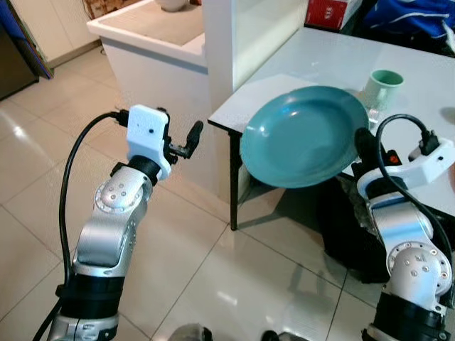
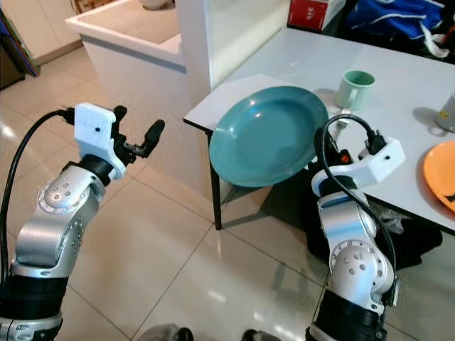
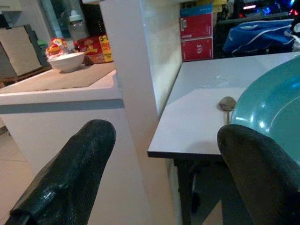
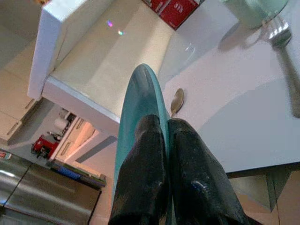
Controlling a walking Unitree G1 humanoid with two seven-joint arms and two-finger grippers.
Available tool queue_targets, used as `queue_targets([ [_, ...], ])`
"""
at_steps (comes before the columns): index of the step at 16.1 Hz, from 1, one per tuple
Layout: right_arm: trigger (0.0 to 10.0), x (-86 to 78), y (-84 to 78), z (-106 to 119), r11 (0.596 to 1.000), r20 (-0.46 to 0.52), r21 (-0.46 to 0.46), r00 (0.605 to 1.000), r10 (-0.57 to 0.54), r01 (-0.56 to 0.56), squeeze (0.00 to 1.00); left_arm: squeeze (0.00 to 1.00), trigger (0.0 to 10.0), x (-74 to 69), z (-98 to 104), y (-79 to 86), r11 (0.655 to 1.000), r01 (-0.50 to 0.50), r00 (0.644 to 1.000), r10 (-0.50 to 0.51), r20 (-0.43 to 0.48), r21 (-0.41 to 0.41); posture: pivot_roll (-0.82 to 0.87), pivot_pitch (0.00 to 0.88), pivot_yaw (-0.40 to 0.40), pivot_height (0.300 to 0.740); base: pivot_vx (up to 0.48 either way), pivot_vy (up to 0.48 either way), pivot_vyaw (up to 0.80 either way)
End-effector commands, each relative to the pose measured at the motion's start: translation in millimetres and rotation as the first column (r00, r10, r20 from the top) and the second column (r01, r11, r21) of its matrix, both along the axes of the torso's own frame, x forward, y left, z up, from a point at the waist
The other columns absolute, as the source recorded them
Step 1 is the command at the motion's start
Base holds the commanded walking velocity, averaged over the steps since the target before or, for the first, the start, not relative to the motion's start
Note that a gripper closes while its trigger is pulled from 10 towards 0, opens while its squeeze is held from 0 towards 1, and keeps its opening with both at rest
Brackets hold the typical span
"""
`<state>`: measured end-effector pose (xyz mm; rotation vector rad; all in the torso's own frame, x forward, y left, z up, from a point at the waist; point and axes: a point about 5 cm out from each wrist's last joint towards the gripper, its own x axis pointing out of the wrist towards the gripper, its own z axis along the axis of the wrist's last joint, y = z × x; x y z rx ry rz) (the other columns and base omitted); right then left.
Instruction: Setting the table
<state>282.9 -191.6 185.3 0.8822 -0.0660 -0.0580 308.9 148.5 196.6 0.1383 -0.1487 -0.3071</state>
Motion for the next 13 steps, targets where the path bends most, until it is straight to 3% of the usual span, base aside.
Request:
queue_targets([
  [1,10.0,2.9,5.5,8.7,0.999,0.041,-0.002,0.999,0.034,-0.034,0.00,0.00,10.0,-1.1,1.1,1.3,1.000,-0.009,1.000,0.009,0.007,0.001,0.06,0.065,0.034,0.740,0.000,0.000,0.00],
  [10,10.0,5.9,7.3,7.7,0.999,0.039,-0.010,0.998,0.039,-0.039,0.00,0.00,10.0,1.4,4.5,-2.8,0.999,0.034,0.999,-0.034,0.002,-0.009,0.08,0.025,0.027,0.740,0.000,0.000,0.00],
  [13,10.0,6.8,8.1,7.2,0.999,0.032,-0.009,0.998,0.044,-0.044,0.00,0.00,10.0,2.3,5.7,-2.3,0.999,0.033,0.999,-0.033,0.005,-0.017,0.07,0.026,0.027,0.740,0.274,0.000,-0.66],
])
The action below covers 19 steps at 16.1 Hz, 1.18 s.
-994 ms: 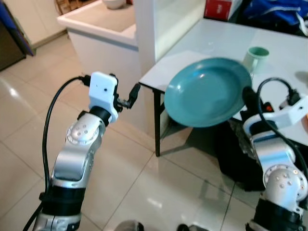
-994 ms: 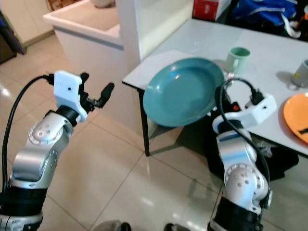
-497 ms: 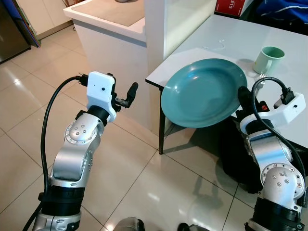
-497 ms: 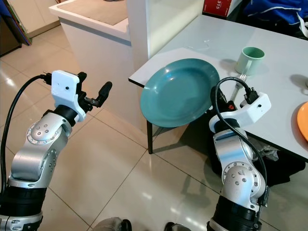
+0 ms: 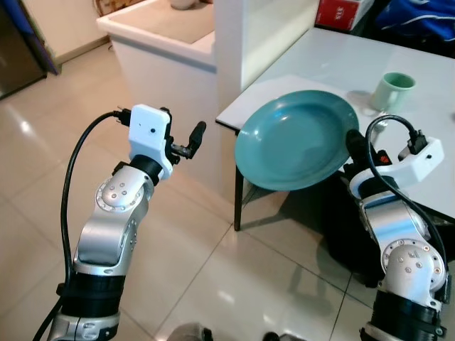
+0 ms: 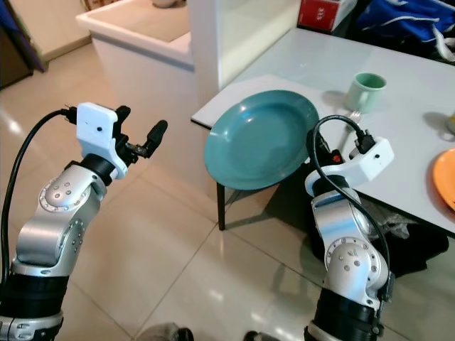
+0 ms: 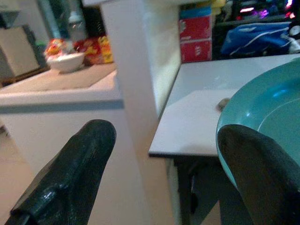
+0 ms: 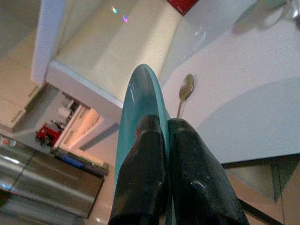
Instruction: Setting the table
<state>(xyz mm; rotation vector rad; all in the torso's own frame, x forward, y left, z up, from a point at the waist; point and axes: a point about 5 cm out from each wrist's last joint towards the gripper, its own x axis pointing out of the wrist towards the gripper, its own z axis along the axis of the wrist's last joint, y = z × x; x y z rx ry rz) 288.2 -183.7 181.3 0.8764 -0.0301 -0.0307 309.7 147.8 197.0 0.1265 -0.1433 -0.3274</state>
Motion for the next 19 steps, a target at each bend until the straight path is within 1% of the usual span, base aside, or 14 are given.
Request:
queue_targets([
  [1,10.0,1.8,0.4,11.2,1.000,0.050,-0.004,0.999,0.008,-0.008,0.00,0.00,10.0,1.3,5.4,-1.7,1.000,0.017,1.000,-0.017,0.012,-0.013,0.07,0.026,0.026,0.740,0.345,0.000,-0.80],
  [3,10.0,1.9,0.1,11.3,1.000,0.050,-0.004,0.999,0.008,-0.008,0.00,0.00,10.0,0.9,5.4,-2.0,1.000,0.021,1.000,-0.021,0.012,-0.015,0.07,0.026,0.023,0.740,0.354,0.000,-0.80],
  [6,10.0,2.8,0.4,12.1,1.000,0.054,-0.019,0.998,0.012,-0.011,0.00,0.00,10.0,0.8,5.6,-1.2,1.000,0.021,1.000,-0.020,0.013,-0.017,0.08,0.029,0.017,0.740,0.368,0.000,0.00],
  [10,10.0,3.3,4.2,12.8,0.998,0.054,-0.024,0.997,0.051,-0.050,0.00,0.00,10.0,0.0,5.2,-0.4,1.000,0.018,1.000,-0.018,0.010,-0.018,0.07,0.037,0.012,0.740,0.368,0.000,0.00],
  [12,10.0,3.0,6.7,12.5,0.997,0.052,-0.010,0.995,0.079,-0.079,0.00,0.00,10.0,-1.2,4.4,-0.7,1.000,0.021,1.000,-0.021,0.007,-0.015,0.08,0.045,0.008,0.740,0.368,0.000,0.00],
  [16,10.0,4.7,9.0,12.5,0.997,0.053,0.009,0.995,0.081,-0.082,0.00,0.00,10.0,-1.8,5.7,2.5,1.000,0.019,1.000,-0.019,0.010,-0.004,0.08,0.048,0.006,0.740,0.369,0.000,0.00],
  [17,10.0,4.3,7.5,12.8,0.997,0.052,0.008,0.995,0.080,-0.080,0.00,0.00,10.0,-2.3,4.5,3.0,1.000,0.018,1.000,-0.018,0.006,-0.004,0.07,0.050,0.006,0.740,0.368,0.000,0.00],
  [19,10.0,3.3,-2.6,13.8,0.998,0.048,0.014,0.997,0.059,-0.059,0.00,0.00,10.0,-4.0,2.6,-0.6,0.999,0.037,0.999,-0.037,-0.002,0.001,0.07,0.056,0.006,0.740,0.326,0.000,0.00],
])
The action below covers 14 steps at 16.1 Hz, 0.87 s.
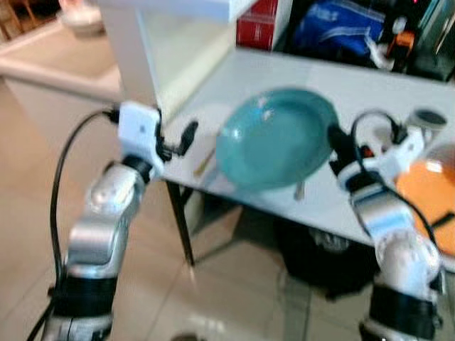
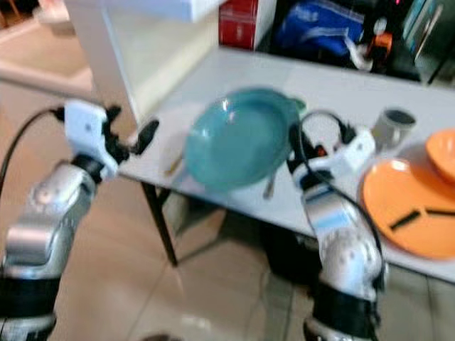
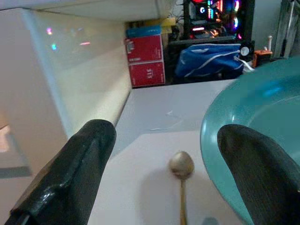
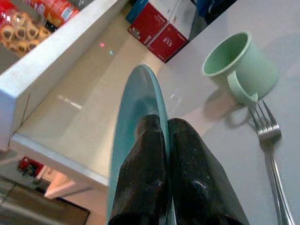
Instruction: Setting the table
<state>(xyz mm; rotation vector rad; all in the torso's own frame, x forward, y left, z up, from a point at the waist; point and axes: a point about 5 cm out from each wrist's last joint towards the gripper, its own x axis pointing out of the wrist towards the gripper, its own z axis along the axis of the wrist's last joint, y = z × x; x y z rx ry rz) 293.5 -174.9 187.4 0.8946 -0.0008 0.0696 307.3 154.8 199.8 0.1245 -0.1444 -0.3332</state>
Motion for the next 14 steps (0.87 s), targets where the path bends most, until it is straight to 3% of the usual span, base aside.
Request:
queue_targets([
  [1,10.0,-2.1,-14.7,7.2,0.999,0.025,0.015,0.999,-0.045,0.045,0.00,0.00,10.0,-3.2,-0.5,-10.1,0.999,0.052,0.999,-0.052,-0.006,-0.010,0.07,0.060,0.007,0.740,0.000,0.000,0.00],
  [5,10.0,-1.3,-14.9,6.4,0.996,0.019,0.079,0.999,-0.031,0.030,0.00,0.00,10.0,-7.2,0.4,-10.1,0.994,0.114,0.994,-0.114,0.004,0.000,0.06,0.067,0.014,0.740,0.000,0.000,0.00],
  [9,10.0,5.8,-18.4,-8.1,0.981,-0.033,0.177,0.996,-0.079,0.084,0.00,0.00,10.0,-9.5,-7.4,2.6,0.990,0.133,0.990,-0.130,-0.058,0.052,0.06,0.074,0.008,0.740,0.000,0.000,0.00],
  [11,10.0,12.1,-17.6,-20.6,0.964,-0.067,0.248,0.995,-0.079,0.093,0.00,0.00,10.0,-19.1,-16.8,3.1,0.977,0.204,0.974,-0.196,-0.116,0.064,0.06,0.078,0.000,0.740,0.000,0.000,0.00],
  [14,10.0,29.9,-9.2,-46.4,0.934,-0.105,0.350,0.994,-0.040,0.074,0.00,0.00,10.0,-46.5,-29.3,-2.3,0.922,0.385,0.904,-0.368,-0.220,0.042,0.09,0.090,-0.020,0.740,0.000,0.000,0.00],
])
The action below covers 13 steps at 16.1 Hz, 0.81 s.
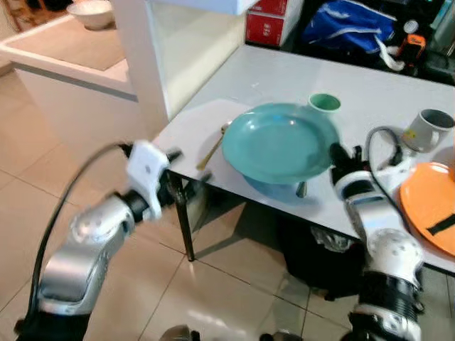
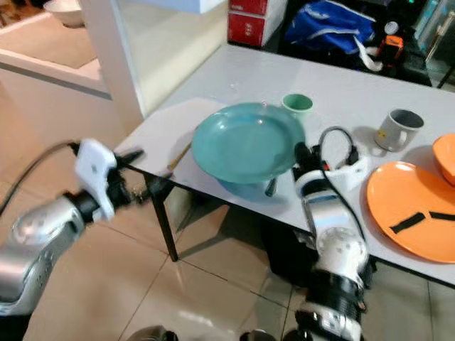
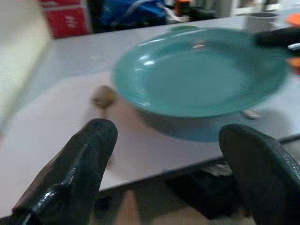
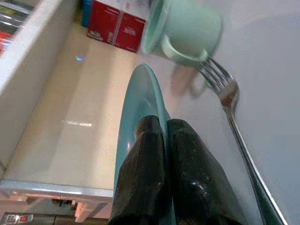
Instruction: Setting the table
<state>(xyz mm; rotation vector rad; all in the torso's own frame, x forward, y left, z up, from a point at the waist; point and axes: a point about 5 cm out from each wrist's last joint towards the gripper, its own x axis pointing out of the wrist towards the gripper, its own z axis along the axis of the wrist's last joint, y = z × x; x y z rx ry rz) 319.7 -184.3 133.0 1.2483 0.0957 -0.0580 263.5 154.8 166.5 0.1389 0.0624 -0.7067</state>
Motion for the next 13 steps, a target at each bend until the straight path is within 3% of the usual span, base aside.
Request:
queue_targets([
  [1,10.0,8.6,2.3,5.3,1.000,0.052,0.024,0.999,0.001,-0.003,0.00,0.00,10.0,-6.1,3.2,-2.1,0.999,0.044,0.999,-0.044,-0.009,0.004,0.09,0.093,-0.023,0.740,0.000,0.000,0.00],
  [2,10.0,17.8,6.1,3.2,0.999,0.044,0.046,0.999,0.009,-0.011,0.00,0.00,10.0,-11.0,2.2,-1.7,0.998,0.061,0.998,-0.061,-0.024,0.013,0.10,0.101,-0.027,0.740,0.000,0.000,0.00],
  [6,10.0,29.9,9.0,7.6,0.999,0.070,0.036,0.998,0.010,-0.012,0.00,0.00,10.0,-17.2,3.5,-2.5,0.997,0.075,0.996,-0.074,-0.043,0.021,0.12,0.123,-0.021,0.740,0.000,0.000,0.00],
  [13,10.0,29.4,0.2,-10.1,0.999,0.046,-0.034,0.999,-0.006,0.007,0.00,0.00,10.0,-14.6,4.9,-6.5,0.994,0.109,0.992,-0.107,-0.063,0.026,0.11,0.126,0.012,0.740,0.000,0.000,0.00],
])
